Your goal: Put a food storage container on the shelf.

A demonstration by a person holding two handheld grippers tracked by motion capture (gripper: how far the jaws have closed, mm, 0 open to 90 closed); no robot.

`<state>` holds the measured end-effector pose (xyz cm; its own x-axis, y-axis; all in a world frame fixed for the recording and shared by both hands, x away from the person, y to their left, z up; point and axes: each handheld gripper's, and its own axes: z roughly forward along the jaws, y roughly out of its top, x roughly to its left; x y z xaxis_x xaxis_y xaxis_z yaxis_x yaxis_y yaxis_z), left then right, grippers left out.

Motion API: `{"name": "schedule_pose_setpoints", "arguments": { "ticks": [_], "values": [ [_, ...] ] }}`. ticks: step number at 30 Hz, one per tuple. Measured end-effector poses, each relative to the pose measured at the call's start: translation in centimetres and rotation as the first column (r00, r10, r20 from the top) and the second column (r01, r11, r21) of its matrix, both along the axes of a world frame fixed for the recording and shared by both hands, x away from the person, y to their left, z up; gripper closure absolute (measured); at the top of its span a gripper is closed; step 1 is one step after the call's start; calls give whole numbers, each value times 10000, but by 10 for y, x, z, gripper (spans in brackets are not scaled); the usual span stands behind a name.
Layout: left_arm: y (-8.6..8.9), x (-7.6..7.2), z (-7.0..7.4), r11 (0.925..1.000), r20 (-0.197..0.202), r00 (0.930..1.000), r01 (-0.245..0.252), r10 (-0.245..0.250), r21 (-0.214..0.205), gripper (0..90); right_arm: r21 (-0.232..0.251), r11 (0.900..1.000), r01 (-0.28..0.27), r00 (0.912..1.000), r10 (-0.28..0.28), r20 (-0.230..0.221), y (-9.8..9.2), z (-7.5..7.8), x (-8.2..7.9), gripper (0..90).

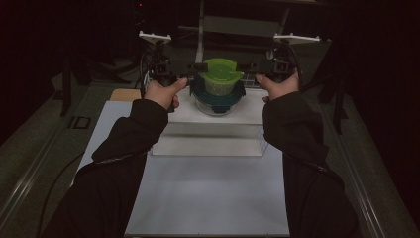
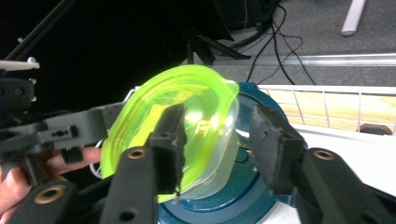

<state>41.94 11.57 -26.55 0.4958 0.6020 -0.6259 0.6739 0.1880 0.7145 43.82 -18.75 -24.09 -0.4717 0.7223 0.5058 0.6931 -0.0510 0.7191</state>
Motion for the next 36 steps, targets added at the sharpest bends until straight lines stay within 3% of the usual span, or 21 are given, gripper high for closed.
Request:
{"name": "schedule_pose_setpoints", "arguments": {
  "ticks": [4,9,12,15,17,20,23,31,36],
  "values": [
    [4,-6,1,9983,491,9974,532,-520,-231,365,-232,9995,-232,9993,238,273,4,1,-8,421],
    [6,-15,1,9953,1088,9908,856,-803,-455,251,-462,9968,-658,9955,688,654,8,5,-17,320],
    [3,-21,2,9921,1392,9824,1255,-1245,19,121,-667,9935,-919,9915,975,867,8,7,-22,278],
    [1,-27,1,9843,1724,9692,1702,-1759,473,3,-475,9929,-1092,9884,1136,1008,5,5,-27,250],
    [1,-32,-1,9841,1841,9671,1679,-1758,576,2,-361,9927,-1152,9875,1184,1038,4,2,-30,241],
    [1,-42,-4,9863,2491,9567,1285,-1507,1034,2,-351,9921,-1204,9860,1236,1120,1,-2,-36,239],
    [3,-50,-7,9886,2826,9496,1110,-1356,1016,2,-274,9909,-1321,9842,1344,1155,-3,-6,-43,237],
    [0,-70,-23,9809,3094,9354,1327,-1713,1420,2,-165,9881,-1526,9787,1534,1365,-13,-16,-61,234],
    [1,-81,-36,9778,3228,9264,1556,-1938,1403,3,-314,9855,-1668,9738,1697,1516,-17,-31,-78,230]
  ]
}}
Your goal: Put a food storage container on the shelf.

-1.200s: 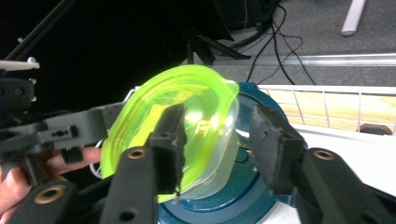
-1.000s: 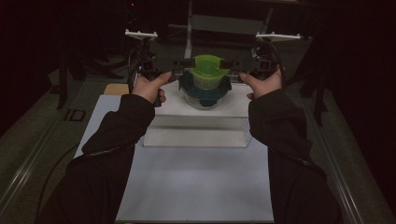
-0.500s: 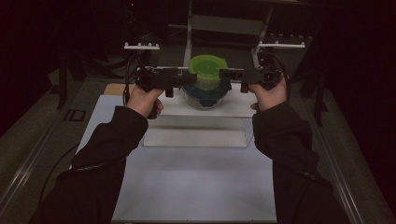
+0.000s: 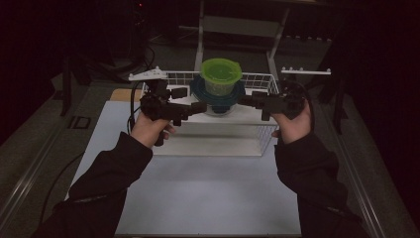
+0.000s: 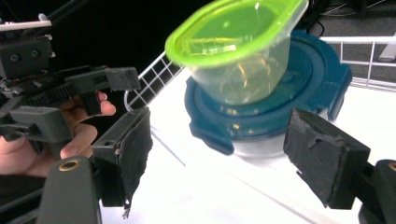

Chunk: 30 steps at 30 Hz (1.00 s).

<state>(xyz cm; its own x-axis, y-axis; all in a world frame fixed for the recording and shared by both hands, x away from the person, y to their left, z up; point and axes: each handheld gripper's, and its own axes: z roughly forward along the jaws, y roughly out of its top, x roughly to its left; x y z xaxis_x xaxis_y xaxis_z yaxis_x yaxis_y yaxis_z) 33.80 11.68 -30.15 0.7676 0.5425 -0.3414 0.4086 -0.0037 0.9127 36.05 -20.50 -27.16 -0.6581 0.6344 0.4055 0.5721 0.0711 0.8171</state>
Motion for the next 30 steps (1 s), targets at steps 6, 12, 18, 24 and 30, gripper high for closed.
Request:
{"name": "schedule_pose_setpoints", "arguments": {
  "ticks": [6,12,18,24,30],
  "values": [
    [-2,-17,-13,9994,277,9992,295,-301,201,3,-69,9992,-387,9993,387,-1,-1,-21,-16,227],
    [-1,-33,-26,9972,446,9968,642,-659,372,3,-23,9980,-636,9980,636,-41,-2,-47,-30,224],
    [-1,-48,-45,9950,473,9952,829,-855,550,3,-147,9975,-696,9976,697,36,-3,-69,-41,217],
    [-6,-64,-65,9824,632,9885,1276,-1372,1364,3,-182,9964,-833,9965,833,-15,-4,-90,-50,217],
    [-9,-77,-84,9757,630,9850,1486,-1604,1608,3,-171,9963,-840,9965,841,26,-8,-110,-60,217]
  ]
}}
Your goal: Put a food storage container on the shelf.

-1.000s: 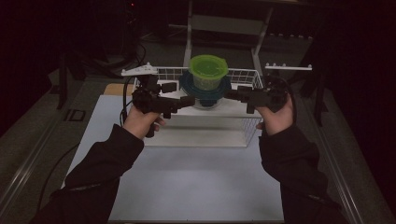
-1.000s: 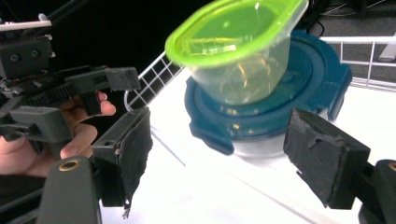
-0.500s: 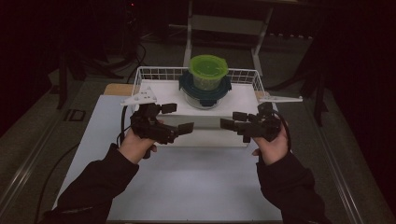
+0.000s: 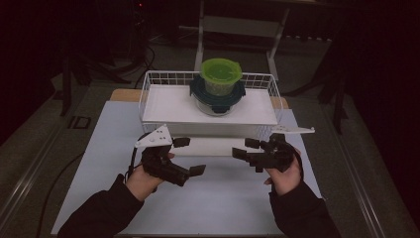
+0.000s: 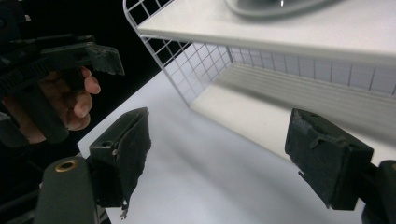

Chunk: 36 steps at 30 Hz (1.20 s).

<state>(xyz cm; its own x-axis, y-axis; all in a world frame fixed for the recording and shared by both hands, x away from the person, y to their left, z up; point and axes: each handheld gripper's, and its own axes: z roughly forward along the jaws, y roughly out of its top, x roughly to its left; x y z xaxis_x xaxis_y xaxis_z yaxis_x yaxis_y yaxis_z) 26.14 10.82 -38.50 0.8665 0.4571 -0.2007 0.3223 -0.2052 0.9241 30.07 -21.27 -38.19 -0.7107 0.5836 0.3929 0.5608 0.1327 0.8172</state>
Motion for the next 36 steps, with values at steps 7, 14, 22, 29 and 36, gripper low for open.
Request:
{"name": "schedule_pose_setpoints", "arguments": {
  "ticks": [7,14,22,29,36],
  "values": [
    [-1,-9,-24,9999,-260,9996,95,-93,58,3,-83,9999,-78,10000,78,37,-3,-24,-9,217],
    [1,-14,-44,10000,-441,9990,50,-48,50,3,-165,9998,-103,9998,101,-152,-6,-49,-14,217],
    [3,-22,-66,9994,-608,9976,334,-340,-108,2,-439,9990,-46,10000,46,6,-9,-73,-24,217],
    [0,-31,-82,9986,-551,9977,418,-401,311,3,-768,9970,35,9999,-23,157,-14,-84,-33,214],
    [0,-38,-93,9985,-375,9986,377,-362,393,3,-1008,9948,112,9996,-85,272,-19,-97,-39,197]
  ]
}}
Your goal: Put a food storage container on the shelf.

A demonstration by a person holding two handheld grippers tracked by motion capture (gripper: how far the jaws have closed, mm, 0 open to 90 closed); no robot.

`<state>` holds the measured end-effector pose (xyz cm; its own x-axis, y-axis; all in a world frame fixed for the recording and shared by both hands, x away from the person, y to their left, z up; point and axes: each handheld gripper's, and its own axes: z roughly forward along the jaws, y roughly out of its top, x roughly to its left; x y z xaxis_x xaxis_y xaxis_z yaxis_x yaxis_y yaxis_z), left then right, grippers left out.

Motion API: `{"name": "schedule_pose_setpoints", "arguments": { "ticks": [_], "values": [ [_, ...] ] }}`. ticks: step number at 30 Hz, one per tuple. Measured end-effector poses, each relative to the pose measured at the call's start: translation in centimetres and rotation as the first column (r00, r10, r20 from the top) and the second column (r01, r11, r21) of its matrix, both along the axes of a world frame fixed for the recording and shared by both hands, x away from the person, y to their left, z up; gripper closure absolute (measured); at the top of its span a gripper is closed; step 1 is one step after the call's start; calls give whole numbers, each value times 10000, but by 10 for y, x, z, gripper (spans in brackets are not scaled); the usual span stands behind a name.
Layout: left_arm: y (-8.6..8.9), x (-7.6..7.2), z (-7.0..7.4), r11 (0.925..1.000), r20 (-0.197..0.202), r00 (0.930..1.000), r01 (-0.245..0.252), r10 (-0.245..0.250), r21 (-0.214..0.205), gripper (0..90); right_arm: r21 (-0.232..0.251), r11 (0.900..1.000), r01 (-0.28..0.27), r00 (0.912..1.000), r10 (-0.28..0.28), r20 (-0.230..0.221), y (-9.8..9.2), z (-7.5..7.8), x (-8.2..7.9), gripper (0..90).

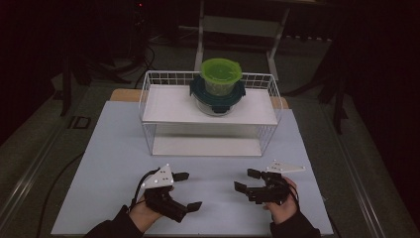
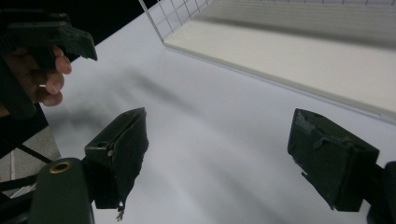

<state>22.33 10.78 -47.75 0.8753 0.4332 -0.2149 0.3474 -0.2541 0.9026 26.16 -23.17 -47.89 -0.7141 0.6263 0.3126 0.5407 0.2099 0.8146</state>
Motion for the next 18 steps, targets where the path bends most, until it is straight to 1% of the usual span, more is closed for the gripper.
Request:
{"name": "schedule_pose_setpoints", "arguments": {
  "ticks": [2,4,8,10,11,15,18],
  "values": [
    [1,-1,-2,9999,154,9999,-32,31,95,3,-141,9999,39,10000,-37,92,-1,-4,-2,196],
    [2,-1,-4,9999,290,9994,-168,168,2,3,-326,9994,88,9998,-82,177,-1,-9,-3,196],
    [4,0,-8,9994,310,9990,-335,336,-28,3,-515,9986,120,9999,-116,97,-2,-19,-1,196],
    [6,1,-11,9993,235,9991,-359,360,-47,3,-488,9987,148,9999,-148,16,-3,-20,0,196],
    [6,1,-13,9993,217,9990,-378,379,-22,3,-495,9986,184,9998,-182,62,-3,-21,0,196],
    [5,1,-19,9991,203,9991,-364,360,199,3,-439,9986,290,9994,-282,208,-6,-20,0,196],
    [3,1,-22,9990,295,9992,-284,274,347,2,-406,9986,348,9991,-338,257,-7,-20,0,195]
  ]
}}
